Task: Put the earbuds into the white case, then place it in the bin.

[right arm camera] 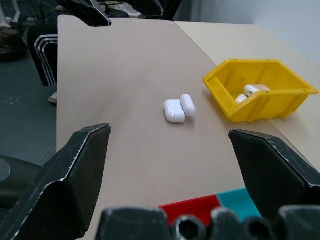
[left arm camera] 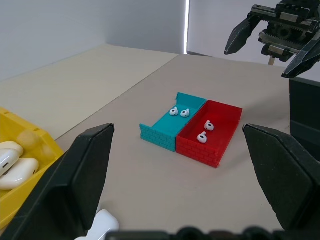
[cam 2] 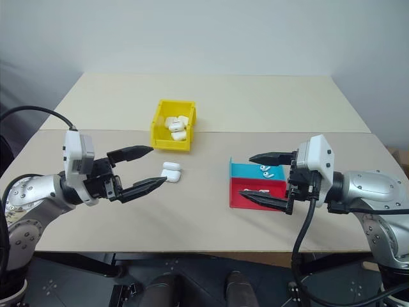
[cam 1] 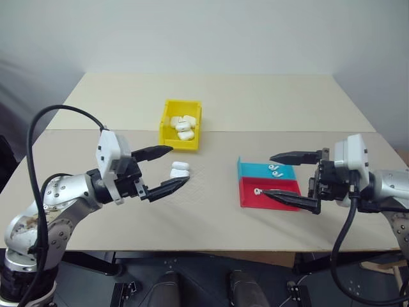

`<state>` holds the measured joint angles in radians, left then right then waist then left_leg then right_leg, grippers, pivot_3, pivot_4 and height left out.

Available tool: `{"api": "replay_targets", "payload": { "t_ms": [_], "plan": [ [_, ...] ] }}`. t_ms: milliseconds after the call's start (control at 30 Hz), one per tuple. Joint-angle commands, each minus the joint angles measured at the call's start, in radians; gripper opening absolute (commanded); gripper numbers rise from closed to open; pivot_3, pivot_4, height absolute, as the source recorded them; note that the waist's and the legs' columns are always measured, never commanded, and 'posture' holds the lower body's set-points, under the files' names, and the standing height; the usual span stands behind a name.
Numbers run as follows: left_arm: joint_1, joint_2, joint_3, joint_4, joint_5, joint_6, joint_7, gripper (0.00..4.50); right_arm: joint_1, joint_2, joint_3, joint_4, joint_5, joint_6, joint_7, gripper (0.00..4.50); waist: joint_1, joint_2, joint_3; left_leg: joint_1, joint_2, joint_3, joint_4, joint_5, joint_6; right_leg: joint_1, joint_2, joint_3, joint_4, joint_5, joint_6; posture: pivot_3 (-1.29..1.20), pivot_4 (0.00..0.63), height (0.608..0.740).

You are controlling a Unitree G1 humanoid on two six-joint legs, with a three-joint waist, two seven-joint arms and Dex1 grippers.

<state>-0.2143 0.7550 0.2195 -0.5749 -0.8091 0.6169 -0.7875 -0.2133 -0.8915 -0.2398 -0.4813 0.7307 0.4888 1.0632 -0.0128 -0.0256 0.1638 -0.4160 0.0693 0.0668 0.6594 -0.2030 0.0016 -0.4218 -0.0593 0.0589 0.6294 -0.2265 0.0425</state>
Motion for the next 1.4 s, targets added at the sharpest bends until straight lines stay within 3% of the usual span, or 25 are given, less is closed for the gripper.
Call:
{"api": "replay_targets", "payload": {
  "t_ms": [33, 400, 767, 933, 1033, 1233, 1400],
  "plan": [
    [-0.008, 0.015, 0.011, -0.015, 0.014, -0.024, -0.008, 4.5, -0.003, -0.003, -0.028, -0.016, -0.001, -0.021, -0.006, 4.43, 0.0, 0.0, 0.0, 0.0, 0.0, 0.0, 0.0, 0.0, 0.0, 0.0, 0.0, 0.0, 0.0, 0.0, 0.0, 0.0, 0.15, 0.74],
    [-0.048, 0.013, 0.02, -0.002, 0.0, 0.01, 0.029, 4.5, -0.004, 0.005, -0.028, -0.013, -0.024, -0.03, -0.032, 4.43, 0.0, 0.0, 0.0, 0.0, 0.0, 0.0, 0.0, 0.0, 0.0, 0.0, 0.0, 0.0, 0.0, 0.0, 0.0, 0.0, 0.15, 0.74],
    [-0.107, 0.001, 0.024, 0.0, 0.001, 0.105, 0.206, 4.5, -0.061, -0.024, -0.024, -0.008, -0.041, 0.033, -0.095, 4.43, 0.0, 0.0, 0.0, 0.0, 0.0, 0.0, 0.0, 0.0, 0.0, 0.0, 0.0, 0.0, 0.0, 0.003, 0.004, 0.0, 0.15, 0.74],
    [-0.213, 0.093, -0.086, 0.015, 0.054, 0.305, 0.288, 4.5, -0.041, -0.007, -0.04, -0.05, -0.016, 0.079, -0.166, 4.43, 0.002, -0.001, 0.001, 0.0, 0.0, -0.001, 0.0, 0.0, 0.0, 0.0, 0.0, 0.0, 0.0, 0.003, 0.005, 0.0, 0.15, 0.74],
    [-0.409, 0.111, -0.188, 0.138, 0.042, 0.619, 0.354, 4.5, -0.006, 0.004, -0.043, -0.091, -0.019, 0.084, -0.194, 4.43, 0.009, -0.002, 0.001, 0.0, -0.001, -0.001, 0.0, 0.0, 0.0, 0.0, 0.0, -0.001, 0.0, 0.003, 0.006, 0.0, 0.15, 0.74],
    [-0.65, 0.0, -0.31, 0.315, 0.092, 0.965, 0.455, 4.5, 0.011, 0.026, -0.035, -0.129, -0.015, 0.104, -0.249, 4.43, 0.002, -0.002, 0.001, -0.001, -0.001, -0.002, 0.0, 0.0, 0.0, 0.0, 0.0, -0.001, 0.0, 0.003, 0.007, 0.0, 0.15, 0.74],
    [-0.753, -0.025, -0.464, 0.396, -0.015, 0.998, 0.554, 4.5, 0.035, 0.046, -0.033, -0.161, -0.014, 0.104, -0.276, 4.43, -0.001, -0.002, 0.001, -0.002, -0.001, -0.002, 0.0, 0.0, 0.0, -0.002, 0.001, 0.0, 0.001, 0.003, 0.006, 0.0, 0.15, 0.74]
  ]
}}
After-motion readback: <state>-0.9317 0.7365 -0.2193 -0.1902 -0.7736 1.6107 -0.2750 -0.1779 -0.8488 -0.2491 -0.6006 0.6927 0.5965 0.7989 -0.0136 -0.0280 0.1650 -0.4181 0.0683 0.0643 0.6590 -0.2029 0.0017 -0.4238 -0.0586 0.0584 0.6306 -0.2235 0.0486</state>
